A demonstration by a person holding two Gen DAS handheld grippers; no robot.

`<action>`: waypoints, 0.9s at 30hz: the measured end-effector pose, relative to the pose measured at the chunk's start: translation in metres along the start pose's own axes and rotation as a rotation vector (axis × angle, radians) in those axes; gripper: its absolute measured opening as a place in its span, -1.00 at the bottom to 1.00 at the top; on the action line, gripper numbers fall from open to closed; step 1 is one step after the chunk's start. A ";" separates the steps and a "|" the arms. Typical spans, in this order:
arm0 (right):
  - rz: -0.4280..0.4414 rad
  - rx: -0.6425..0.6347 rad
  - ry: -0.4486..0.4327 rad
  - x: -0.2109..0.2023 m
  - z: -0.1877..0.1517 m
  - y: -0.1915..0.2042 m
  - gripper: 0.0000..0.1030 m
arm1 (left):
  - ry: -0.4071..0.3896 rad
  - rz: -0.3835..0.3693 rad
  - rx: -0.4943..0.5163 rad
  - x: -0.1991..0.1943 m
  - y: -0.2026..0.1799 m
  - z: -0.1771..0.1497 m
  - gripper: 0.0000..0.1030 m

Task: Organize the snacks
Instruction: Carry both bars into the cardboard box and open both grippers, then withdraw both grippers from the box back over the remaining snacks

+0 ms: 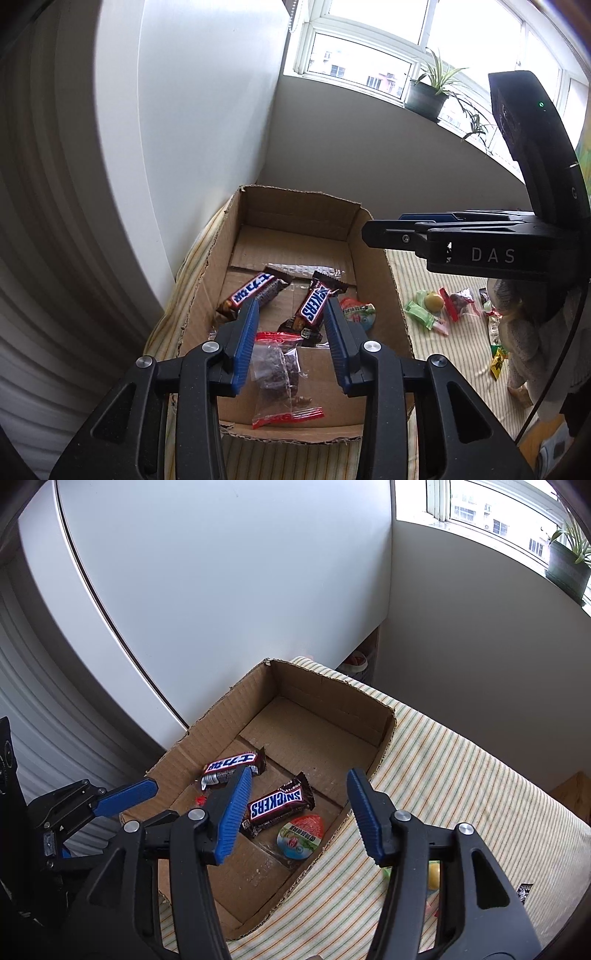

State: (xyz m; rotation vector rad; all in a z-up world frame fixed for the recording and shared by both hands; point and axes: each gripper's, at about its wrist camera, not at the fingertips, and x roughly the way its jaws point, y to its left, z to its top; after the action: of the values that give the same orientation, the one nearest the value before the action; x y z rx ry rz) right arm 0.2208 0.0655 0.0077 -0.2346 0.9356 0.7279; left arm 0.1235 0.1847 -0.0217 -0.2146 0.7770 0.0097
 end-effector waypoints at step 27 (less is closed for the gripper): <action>-0.101 0.093 -0.063 -0.111 -0.083 -0.092 0.43 | 0.004 -0.109 0.069 -0.015 -0.077 -0.018 -0.32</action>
State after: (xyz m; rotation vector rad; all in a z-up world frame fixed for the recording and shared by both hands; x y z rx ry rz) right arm 0.1861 -0.0944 0.0367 -0.1744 0.8885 0.5942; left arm 0.1069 0.1073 -0.0087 -0.1908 0.7675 -0.1201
